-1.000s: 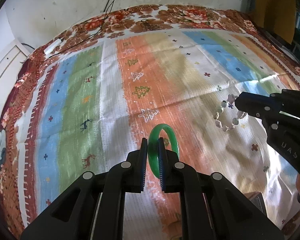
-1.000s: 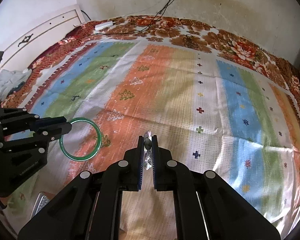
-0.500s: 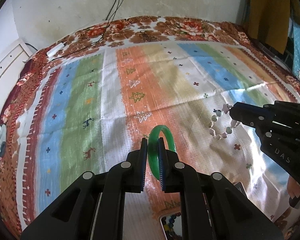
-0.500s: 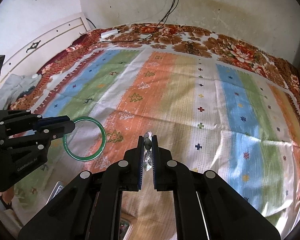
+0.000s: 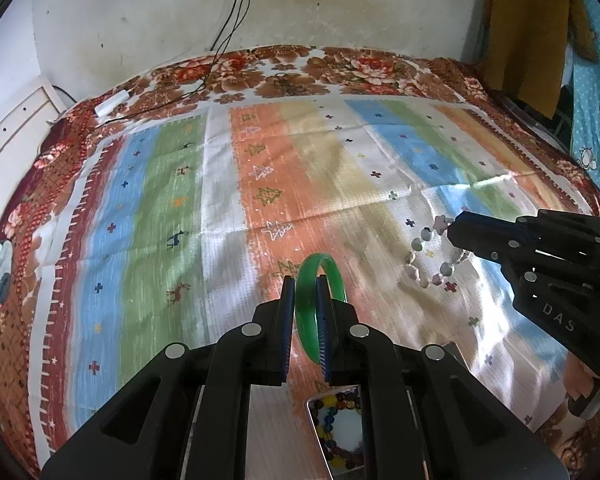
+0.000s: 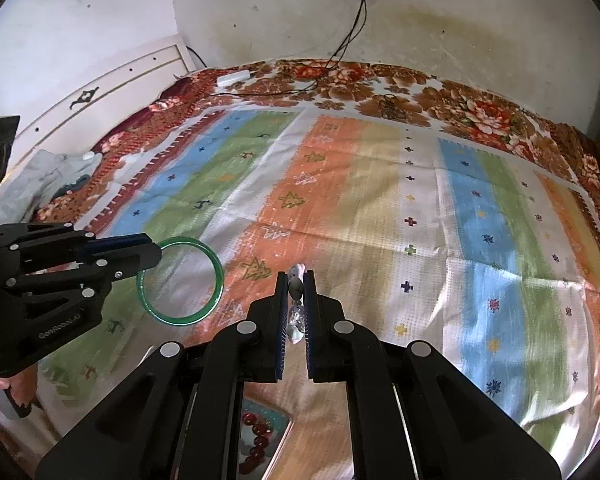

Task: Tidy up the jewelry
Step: 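Lift and carry the bangle and pearl bracelet over the tin box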

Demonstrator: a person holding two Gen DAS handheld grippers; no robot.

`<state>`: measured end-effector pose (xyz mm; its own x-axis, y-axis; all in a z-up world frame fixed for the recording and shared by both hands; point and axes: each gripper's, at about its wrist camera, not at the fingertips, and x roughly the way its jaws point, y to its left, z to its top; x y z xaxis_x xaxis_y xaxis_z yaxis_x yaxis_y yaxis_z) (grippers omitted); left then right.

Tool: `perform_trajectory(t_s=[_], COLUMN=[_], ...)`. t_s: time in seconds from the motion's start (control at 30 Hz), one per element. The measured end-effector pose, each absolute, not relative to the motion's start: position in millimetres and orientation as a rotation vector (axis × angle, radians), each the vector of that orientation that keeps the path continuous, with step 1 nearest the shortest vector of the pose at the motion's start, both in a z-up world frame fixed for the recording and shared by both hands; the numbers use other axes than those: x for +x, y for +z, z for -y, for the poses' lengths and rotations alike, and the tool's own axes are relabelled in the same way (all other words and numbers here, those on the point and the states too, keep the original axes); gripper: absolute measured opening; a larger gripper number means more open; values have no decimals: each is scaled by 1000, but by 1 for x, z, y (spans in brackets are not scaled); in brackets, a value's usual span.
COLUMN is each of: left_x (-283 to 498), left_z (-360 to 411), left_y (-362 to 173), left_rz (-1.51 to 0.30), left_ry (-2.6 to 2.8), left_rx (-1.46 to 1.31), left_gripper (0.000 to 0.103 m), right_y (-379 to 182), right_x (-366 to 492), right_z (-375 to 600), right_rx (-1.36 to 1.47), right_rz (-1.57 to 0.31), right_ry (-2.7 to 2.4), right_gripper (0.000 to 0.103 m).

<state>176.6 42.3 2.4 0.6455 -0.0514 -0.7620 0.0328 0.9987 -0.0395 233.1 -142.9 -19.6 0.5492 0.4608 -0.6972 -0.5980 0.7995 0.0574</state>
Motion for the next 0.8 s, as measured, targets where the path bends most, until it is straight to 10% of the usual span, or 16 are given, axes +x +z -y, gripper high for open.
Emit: perform_trajectory(t_s=[0.8], left_x=[122], left_z=[-28], left_y=[3], left_rz=[-839], left_ry=[-87], left_rx=[-31], left_gripper=[10], right_y=[-25], right_x=[181], right_z=[154], right_rx=[-215], right_rz=[-773], right_ry=[689], right_gripper=[8])
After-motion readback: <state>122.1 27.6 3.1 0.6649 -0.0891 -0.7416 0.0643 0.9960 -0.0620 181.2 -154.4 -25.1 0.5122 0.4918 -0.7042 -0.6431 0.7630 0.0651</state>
